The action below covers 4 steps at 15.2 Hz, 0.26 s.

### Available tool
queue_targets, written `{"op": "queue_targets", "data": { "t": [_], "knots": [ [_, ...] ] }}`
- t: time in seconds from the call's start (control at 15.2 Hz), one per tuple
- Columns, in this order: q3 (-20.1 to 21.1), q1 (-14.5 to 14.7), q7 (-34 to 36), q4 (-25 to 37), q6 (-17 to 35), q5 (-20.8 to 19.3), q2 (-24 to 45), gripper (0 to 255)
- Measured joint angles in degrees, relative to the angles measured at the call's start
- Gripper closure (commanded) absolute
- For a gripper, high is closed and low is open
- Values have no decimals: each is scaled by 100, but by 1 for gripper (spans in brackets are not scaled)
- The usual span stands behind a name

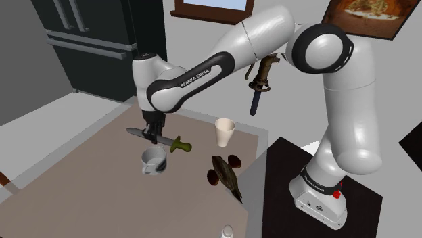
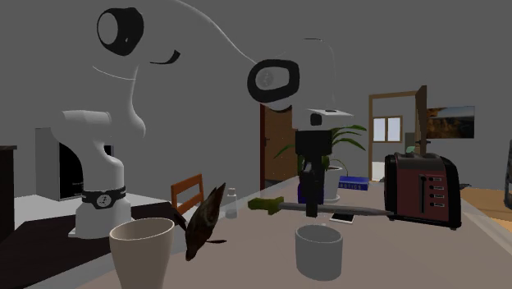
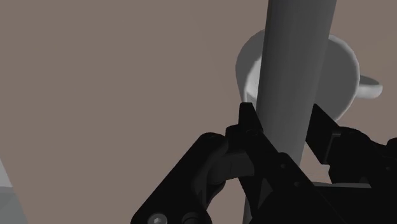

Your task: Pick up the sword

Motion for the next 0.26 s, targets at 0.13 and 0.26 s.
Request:
{"op": "queue_targets", "data": {
  "t": [0.13,0.26],
  "knots": [
    [15,-6,-10,36,-100,23,-66,255],
    [29,-20,-27,55,-197,50,-148,255]
  ]
}}
